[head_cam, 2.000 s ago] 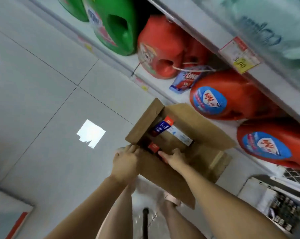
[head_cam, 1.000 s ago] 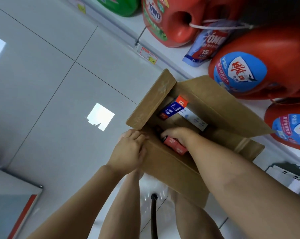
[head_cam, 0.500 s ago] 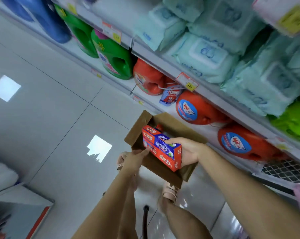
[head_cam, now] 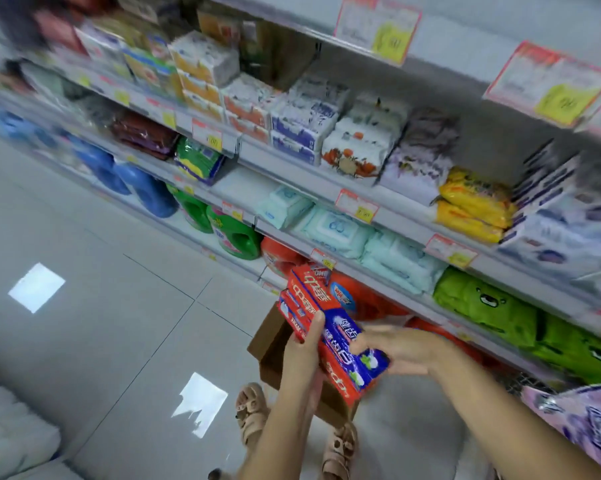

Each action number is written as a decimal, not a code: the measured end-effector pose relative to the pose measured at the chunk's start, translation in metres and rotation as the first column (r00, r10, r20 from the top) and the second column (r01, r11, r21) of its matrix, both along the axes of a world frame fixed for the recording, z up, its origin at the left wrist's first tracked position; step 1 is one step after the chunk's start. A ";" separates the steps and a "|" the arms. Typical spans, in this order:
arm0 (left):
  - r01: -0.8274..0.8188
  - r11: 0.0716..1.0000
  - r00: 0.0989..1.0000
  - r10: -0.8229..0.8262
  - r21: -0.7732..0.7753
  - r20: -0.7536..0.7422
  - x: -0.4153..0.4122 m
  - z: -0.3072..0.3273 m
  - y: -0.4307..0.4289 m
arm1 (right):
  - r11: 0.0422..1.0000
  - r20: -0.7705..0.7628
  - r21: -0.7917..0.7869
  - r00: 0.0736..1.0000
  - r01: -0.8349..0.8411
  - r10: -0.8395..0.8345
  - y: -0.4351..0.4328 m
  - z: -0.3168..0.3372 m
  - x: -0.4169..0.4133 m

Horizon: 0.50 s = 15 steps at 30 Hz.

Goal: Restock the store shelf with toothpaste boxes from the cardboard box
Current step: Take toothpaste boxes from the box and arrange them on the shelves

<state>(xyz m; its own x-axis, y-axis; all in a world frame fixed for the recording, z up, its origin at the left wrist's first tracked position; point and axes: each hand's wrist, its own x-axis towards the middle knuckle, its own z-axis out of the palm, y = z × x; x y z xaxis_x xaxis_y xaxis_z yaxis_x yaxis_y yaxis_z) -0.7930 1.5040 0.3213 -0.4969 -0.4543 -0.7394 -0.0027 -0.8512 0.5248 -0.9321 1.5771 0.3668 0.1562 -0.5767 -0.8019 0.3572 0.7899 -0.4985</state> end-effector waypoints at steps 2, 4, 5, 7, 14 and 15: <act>0.000 0.996 1.000 -0.002 -0.094 -0.017 -0.009 0.025 0.004 | 0.999 -0.117 -0.048 0.993 -0.006 0.000 -0.001 0.025 0.000; 0.029 0.985 0.999 -0.036 -0.171 -0.038 -0.015 0.048 0.005 | 0.997 -0.259 -0.076 0.966 -0.017 -0.003 -0.004 0.048 0.001; 0.054 0.979 0.998 -0.061 -0.194 -0.035 -0.017 0.058 0.004 | 0.997 -0.311 -0.082 0.950 -0.005 -0.020 -0.005 0.058 0.001; 0.124 0.964 0.992 -0.127 -0.235 0.002 -0.019 0.074 -0.001 | 0.993 -0.371 -0.108 0.925 0.039 -0.076 -0.005 0.076 0.000; 0.282 0.899 0.939 -0.330 -0.334 -0.094 -0.010 0.125 -0.016 | 0.954 -0.369 -0.272 0.901 0.129 -0.227 0.011 0.136 -0.016; 0.304 0.880 0.931 -0.356 -0.365 -0.082 -0.008 0.134 -0.019 | 0.948 -0.366 -0.294 0.902 0.122 -0.230 0.013 0.144 -0.019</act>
